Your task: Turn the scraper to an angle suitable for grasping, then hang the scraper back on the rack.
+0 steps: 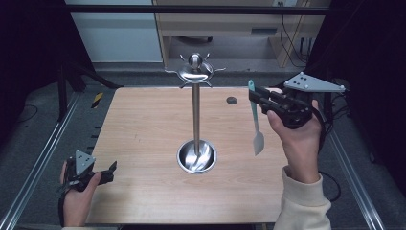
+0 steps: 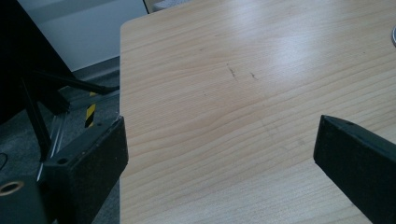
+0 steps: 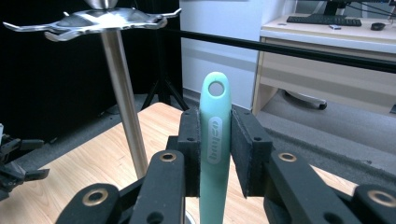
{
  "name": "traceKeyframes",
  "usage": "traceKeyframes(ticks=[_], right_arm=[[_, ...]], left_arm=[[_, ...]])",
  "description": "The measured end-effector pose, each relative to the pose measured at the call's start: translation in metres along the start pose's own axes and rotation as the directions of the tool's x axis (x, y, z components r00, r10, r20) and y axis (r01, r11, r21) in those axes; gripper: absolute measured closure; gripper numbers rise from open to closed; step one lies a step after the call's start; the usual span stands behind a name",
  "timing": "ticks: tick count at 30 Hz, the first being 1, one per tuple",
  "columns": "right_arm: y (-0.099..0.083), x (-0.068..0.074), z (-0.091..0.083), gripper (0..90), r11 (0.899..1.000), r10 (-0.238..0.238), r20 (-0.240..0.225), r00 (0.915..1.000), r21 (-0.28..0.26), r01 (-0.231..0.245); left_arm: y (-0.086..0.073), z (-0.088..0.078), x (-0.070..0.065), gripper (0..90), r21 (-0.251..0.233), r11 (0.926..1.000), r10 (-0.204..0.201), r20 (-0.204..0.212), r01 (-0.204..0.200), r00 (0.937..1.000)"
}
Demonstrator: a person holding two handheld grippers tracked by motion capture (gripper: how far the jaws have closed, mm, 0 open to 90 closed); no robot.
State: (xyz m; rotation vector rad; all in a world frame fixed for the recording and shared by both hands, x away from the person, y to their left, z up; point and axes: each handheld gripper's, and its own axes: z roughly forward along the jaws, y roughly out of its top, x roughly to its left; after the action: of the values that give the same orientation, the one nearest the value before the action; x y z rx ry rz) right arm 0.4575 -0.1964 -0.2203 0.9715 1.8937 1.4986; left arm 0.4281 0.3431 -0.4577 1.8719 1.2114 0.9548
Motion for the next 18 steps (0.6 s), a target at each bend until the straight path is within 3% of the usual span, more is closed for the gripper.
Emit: traceKeyframes(ticks=[18], right_arm=[[0.003, 0.018, 0.004, 74.4, 0.999, -0.032, -0.036, 0.9988, -0.026, 0.032]], left_arm=[[0.0, -0.001, 0.001, 2.8, -0.001, 1.0, -0.001, -0.001, 0.001, 1.0]])
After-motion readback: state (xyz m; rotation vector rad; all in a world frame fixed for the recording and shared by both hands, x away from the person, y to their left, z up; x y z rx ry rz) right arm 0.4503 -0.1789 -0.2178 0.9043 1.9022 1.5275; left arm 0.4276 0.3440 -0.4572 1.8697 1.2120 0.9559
